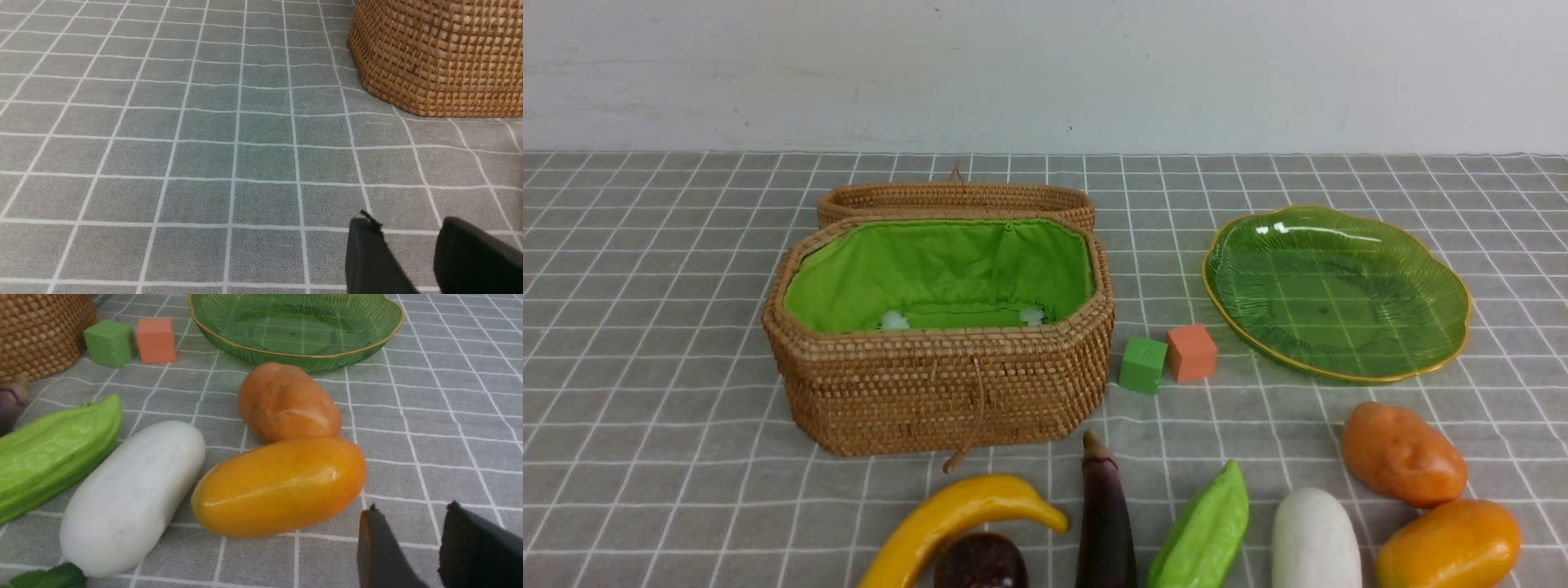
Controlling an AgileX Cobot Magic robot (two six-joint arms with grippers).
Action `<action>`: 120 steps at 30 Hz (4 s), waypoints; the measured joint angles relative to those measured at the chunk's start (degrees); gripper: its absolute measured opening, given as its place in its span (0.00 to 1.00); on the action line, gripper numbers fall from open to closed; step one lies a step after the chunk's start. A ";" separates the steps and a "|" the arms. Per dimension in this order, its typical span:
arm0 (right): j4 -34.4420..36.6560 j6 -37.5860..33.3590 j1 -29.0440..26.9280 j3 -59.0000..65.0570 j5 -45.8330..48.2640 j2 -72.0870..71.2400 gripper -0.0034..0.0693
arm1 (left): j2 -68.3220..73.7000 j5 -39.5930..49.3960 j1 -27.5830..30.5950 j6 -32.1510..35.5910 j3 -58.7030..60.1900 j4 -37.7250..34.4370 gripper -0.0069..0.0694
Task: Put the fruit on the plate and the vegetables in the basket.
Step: Grab a mangosteen with your left arm and put it on the plate on the right
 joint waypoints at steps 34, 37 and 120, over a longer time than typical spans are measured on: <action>0.00 -0.05 0.00 0.00 0.00 0.00 0.38 | 28.67 15.08 0.00 -5.78 -50.35 -8.61 0.40; 0.00 -0.05 0.00 0.00 0.00 0.00 0.38 | 34.31 20.01 0.00 -4.01 -50.91 -7.08 0.40; 0.00 -0.05 0.00 0.00 0.00 0.00 0.38 | 94.00 22.43 -30.42 0.48 -63.18 -23.40 0.73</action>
